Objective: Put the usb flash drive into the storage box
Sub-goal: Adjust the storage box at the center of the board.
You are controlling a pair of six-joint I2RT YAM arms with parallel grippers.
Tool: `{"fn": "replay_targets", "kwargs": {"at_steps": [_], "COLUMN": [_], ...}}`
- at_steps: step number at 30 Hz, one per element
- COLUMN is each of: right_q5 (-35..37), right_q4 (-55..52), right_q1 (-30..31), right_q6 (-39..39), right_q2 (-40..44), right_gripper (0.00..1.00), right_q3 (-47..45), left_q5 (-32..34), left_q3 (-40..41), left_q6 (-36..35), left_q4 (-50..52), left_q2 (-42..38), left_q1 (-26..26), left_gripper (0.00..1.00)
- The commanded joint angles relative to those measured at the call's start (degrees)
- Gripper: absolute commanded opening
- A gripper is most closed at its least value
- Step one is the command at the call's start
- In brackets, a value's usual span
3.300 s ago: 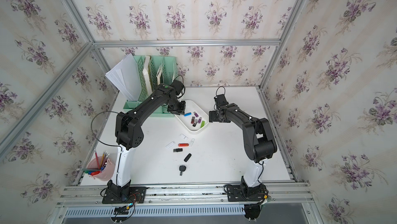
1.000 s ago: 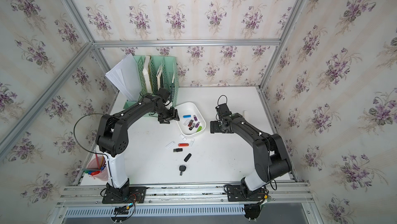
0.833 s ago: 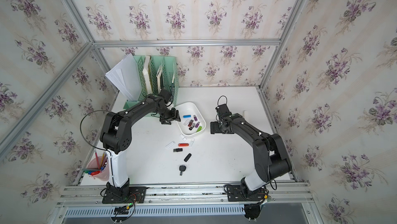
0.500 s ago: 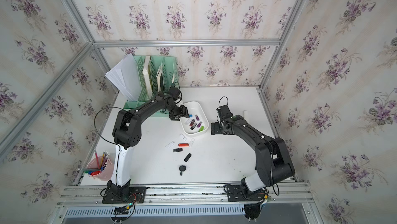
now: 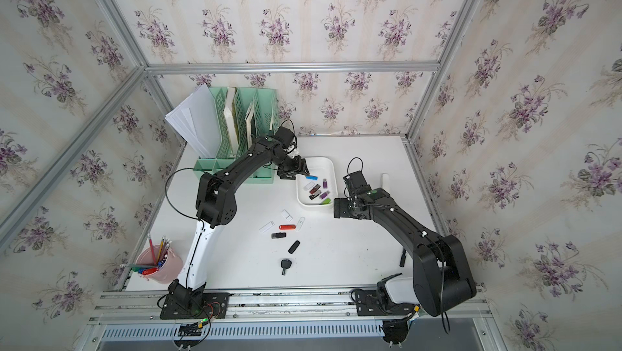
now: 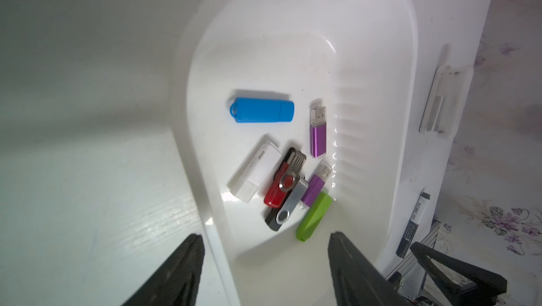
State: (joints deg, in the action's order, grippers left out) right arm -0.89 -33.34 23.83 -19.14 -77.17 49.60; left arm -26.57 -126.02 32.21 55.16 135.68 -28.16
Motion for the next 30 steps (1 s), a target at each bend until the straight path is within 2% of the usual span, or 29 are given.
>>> {"fn": "replay_targets", "kwargs": {"at_steps": [1, 7, 13, 17, 22, 30], "right_q5": [0.1, 1.5, 3.2, 5.5, 6.6, 7.5], "right_q4": [-0.7, 0.8, 1.2, 0.2, 1.2, 0.8], "right_q1": [3.9, 15.6, 24.7, 28.7, 31.1, 33.5], "right_q6": [-5.7, -14.2, -20.1, -24.0, -30.3, -33.1], "right_q2": [1.4, 1.1, -2.9, -6.3, -7.1, -9.2], "right_gripper": [0.93, 0.9, 0.83, 0.81, 0.79, 0.78], "right_q3": [-0.3, -0.3, 2.1, 3.9, 3.0, 3.7], "left_q5": [4.6, 10.0, 10.5, 12.5, 12.3, 11.6], "left_q3": [8.2, 35.3, 53.0, 58.1, 59.8, 61.1], "left_q6": [-3.4, -7.5, -8.4, -10.7, -14.1, -16.1], "left_q4": [3.8, -1.1, -6.5, -9.0, -9.8, -11.1], "left_q2": [-7.8, -26.0, -34.9, -37.8, -36.3, -35.5], "left_q1": [0.5, 1.5, 1.9, 1.3, 1.3, 1.2], "left_gripper": [0.73, 0.73, 0.72, 0.73, 0.72, 0.7]}}
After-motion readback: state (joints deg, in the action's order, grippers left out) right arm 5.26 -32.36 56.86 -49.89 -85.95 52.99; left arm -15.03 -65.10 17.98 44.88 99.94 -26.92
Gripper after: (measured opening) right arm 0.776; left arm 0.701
